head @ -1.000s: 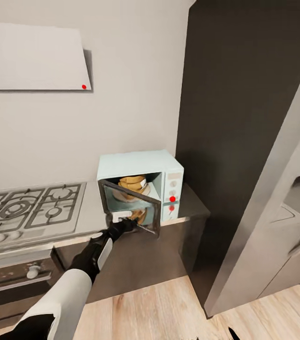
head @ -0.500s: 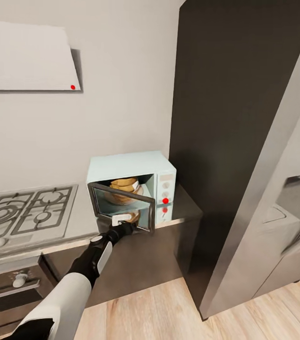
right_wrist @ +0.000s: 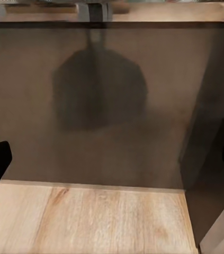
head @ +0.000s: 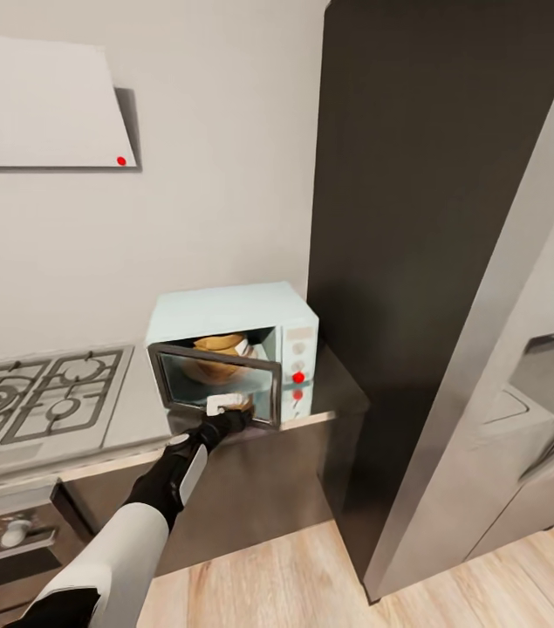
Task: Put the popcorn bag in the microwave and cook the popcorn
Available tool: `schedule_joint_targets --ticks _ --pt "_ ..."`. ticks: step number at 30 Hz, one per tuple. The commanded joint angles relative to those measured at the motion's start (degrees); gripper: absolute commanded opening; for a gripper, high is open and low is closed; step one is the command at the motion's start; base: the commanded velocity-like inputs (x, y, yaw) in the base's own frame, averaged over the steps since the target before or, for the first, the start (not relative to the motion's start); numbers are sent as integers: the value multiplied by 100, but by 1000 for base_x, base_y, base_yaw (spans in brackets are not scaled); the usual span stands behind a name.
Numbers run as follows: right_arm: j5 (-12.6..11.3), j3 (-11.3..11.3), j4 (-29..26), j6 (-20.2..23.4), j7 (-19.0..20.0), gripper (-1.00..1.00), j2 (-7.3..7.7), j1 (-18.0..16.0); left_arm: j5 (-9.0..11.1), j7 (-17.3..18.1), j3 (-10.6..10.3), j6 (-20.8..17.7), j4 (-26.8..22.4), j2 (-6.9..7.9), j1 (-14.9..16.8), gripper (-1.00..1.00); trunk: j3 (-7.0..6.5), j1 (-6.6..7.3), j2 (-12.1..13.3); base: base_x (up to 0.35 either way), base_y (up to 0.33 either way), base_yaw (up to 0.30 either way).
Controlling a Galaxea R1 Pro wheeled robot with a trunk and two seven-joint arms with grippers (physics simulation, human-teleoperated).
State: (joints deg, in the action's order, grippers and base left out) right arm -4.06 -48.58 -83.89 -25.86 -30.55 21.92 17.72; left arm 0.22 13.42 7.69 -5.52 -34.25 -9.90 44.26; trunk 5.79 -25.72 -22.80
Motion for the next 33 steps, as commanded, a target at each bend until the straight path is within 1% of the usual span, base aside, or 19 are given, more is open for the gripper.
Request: schedule_joint_targets --ticks 1,3,10,15,23,26,33 --pt "-43 -30 -4 -33 -5 100 5 -5 5 49 48 -48 -11 -10 4 100 11 -6 -12 224 -173 0" --pt "-43 -67 -4 -33 -11 100 5 -5 4 49 48 -41 -21 -10 6 100 11 -6 -12 91 -71 0" --pt "-43 -80 -1 -34 -4 100 5 -5 30 55 48 -37 -150 -10 4 100 11 -6 -12 8 -6 0" --pt "-43 -81 3 -34 -4 100 5 -5 38 56 48 -37 -460 -10 4 100 11 -6 -12 0 0 0" --pt "-43 -81 5 -34 -3 100 3 -5 46 64 47 -43 -649 -10 5 100 11 -6 -12 51 -8 0" --pt "-43 -81 5 -34 -8 100 2 -5 48 62 46 -45 -665 -10 4 100 11 -6 -12 251 -116 0" --pt "-43 -81 5 -34 1 100 5 -5 48 65 48 -45 -670 -10 -4 100 11 -6 -12 55 -57 0"
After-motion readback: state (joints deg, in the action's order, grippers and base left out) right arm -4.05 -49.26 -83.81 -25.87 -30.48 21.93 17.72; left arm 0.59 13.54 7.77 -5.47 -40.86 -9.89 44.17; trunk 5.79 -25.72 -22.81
